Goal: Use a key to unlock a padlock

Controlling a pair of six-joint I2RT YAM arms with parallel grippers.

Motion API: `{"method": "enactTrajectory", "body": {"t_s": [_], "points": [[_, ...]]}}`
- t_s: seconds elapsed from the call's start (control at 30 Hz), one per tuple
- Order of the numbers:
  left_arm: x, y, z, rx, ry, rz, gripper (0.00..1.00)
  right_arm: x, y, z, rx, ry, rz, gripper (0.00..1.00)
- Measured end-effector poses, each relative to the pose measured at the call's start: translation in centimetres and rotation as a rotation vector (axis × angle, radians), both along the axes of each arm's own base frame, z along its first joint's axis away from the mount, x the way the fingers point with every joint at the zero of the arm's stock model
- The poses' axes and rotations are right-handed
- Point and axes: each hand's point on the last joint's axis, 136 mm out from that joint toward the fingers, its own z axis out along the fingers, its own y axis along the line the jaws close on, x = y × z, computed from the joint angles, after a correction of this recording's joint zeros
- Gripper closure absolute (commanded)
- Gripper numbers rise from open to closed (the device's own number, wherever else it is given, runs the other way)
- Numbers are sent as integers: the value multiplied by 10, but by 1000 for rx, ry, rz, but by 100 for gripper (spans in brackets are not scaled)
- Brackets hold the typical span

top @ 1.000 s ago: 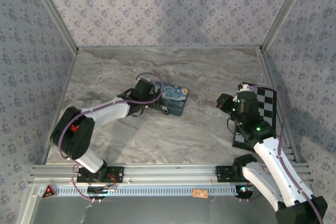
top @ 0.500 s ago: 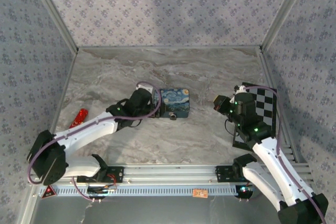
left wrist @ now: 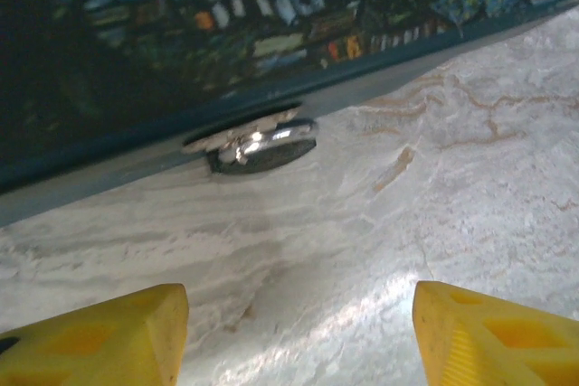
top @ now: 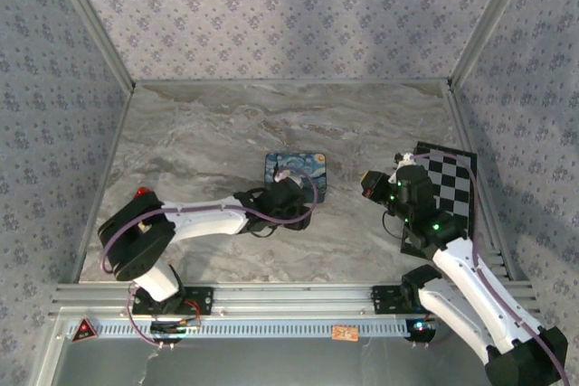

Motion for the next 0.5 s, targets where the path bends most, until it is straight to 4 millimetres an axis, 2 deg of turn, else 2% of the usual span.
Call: {"method": "enactTrajectory", "body": {"t_s": [0.33, 0.5], "points": [[37, -18, -11, 85, -69, 70, 31, -1, -1, 5, 6, -18, -6, 100], [50, -19, -16, 120, -81, 107, 40, 0, -1, 5, 6, -19, -7, 100]]}}
